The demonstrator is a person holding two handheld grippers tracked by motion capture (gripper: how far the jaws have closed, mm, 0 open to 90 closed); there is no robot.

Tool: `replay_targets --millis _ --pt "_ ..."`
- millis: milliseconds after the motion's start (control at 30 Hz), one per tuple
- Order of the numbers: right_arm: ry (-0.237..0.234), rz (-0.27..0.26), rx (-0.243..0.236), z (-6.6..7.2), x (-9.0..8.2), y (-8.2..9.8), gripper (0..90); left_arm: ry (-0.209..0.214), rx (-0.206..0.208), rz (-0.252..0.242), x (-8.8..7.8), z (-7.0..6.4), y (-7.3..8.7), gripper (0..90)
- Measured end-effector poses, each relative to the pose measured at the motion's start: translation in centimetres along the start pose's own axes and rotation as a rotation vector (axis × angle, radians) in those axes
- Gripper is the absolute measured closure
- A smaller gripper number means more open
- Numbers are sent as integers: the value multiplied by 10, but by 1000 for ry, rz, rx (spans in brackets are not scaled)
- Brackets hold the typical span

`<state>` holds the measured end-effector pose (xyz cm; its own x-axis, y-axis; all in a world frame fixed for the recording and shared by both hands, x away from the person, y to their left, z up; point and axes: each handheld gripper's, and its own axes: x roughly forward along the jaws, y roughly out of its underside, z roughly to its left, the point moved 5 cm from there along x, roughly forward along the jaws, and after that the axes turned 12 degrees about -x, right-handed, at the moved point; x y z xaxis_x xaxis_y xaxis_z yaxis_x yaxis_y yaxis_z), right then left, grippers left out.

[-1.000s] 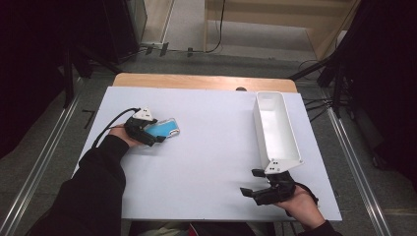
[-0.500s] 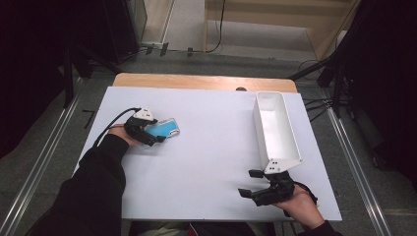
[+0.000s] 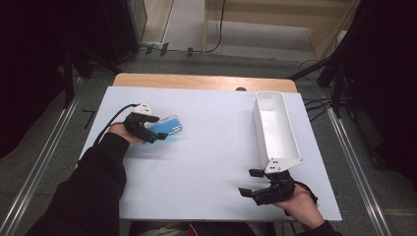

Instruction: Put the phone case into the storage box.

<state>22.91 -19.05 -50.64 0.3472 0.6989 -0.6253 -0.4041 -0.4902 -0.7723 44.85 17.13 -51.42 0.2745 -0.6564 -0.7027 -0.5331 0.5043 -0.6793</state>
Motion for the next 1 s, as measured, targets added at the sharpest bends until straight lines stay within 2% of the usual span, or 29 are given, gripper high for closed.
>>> replay_targets --millis 100,200,300,367,433,533,600,633,833,867,967,1000 --pt "3 1 -4 0 0 0 197 -2 -14 -3 -3 -3 -3 162" --pt "24 -12 -43 0 0 0 205 1 -39 -5 -5 -9 -7 162" --pt "32 -20 -40 0 -2 -1 204 7 -73 -25 -7 -15 -12 162" --pt "34 -21 -39 0 -2 -1 204 4 -75 -39 -8 -19 -15 162" --pt "26 -12 -29 0 -2 0 204 -4 -76 -56 -10 -23 -18 162" --pt "21 2 -9 -1 -2 0 205 -7 -112 -79 -14 -28 -23 162" --pt "25 7 -7 -1 -2 0 204 -27 -104 -87 -16 -32 -25 162" --pt "29 9 -2 -2 -2 0 204 -25 -113 -102 -17 -35 -26 162" --pt "27 20 39 -4 -2 0 204 -38 -143 -120 -21 -43 -27 162" --pt "22 15 49 -4 -2 0 204 -36 -147 -126 -22 -45 -28 162" --pt "-41 13 81 -6 -2 -1 205 -39 -176 -142 -24 -47 -27 162" --pt "-45 14 85 -7 -2 -1 204 -46 -180 -145 -24 -48 -26 162"
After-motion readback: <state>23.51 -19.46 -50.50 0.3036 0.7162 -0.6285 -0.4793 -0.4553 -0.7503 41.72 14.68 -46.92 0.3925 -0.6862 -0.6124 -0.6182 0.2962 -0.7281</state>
